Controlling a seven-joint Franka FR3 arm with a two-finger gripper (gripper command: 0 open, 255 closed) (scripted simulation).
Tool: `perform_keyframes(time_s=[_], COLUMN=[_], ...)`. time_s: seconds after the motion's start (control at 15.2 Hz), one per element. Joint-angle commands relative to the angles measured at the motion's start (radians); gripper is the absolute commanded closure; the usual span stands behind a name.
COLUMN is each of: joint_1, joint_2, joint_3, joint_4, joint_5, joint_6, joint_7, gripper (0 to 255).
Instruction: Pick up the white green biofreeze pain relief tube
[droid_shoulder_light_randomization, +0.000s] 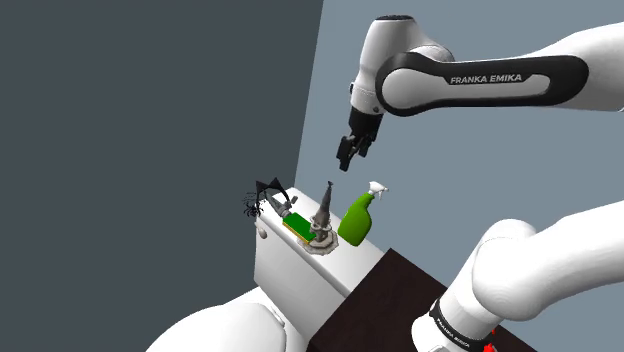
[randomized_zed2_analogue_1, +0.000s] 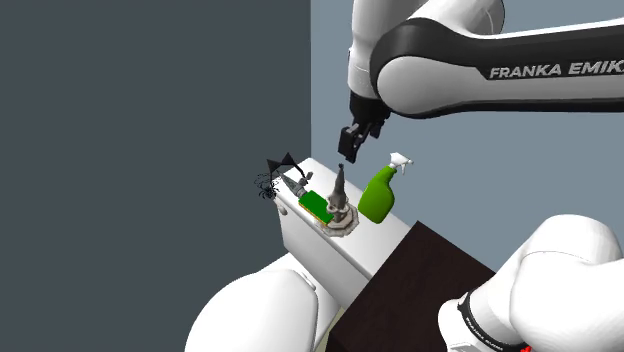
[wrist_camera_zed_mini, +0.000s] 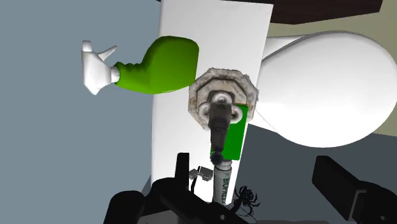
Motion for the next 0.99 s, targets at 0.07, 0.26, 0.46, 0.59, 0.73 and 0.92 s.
perform_keyframes(time_s=[0.07, 0.26, 0.46, 0.59, 0.73, 0.92], joint_1=[-0.007, -0.015, -0.024, -0.030, -0.035, -0.040], joint_2=[0.093, 0.193, 0.300, 0.374, 0.450, 0.565], joint_3=[0.007, 0.014, 0.022, 0.027, 0.030, 0.031], joint_4=[-0.005, 0.003, 0.025, 0.047, 0.075, 0.128], joint_5=[-0.017, -0.038, -0.065, -0.087, -0.112, -0.153], joint_6=[0.103, 0.197, 0.283, 0.335, 0.382, 0.444], joint_7=[0.017, 0.038, 0.062, 0.080, 0.100, 0.132], gripper=[0, 0, 0, 0, 0, 0])
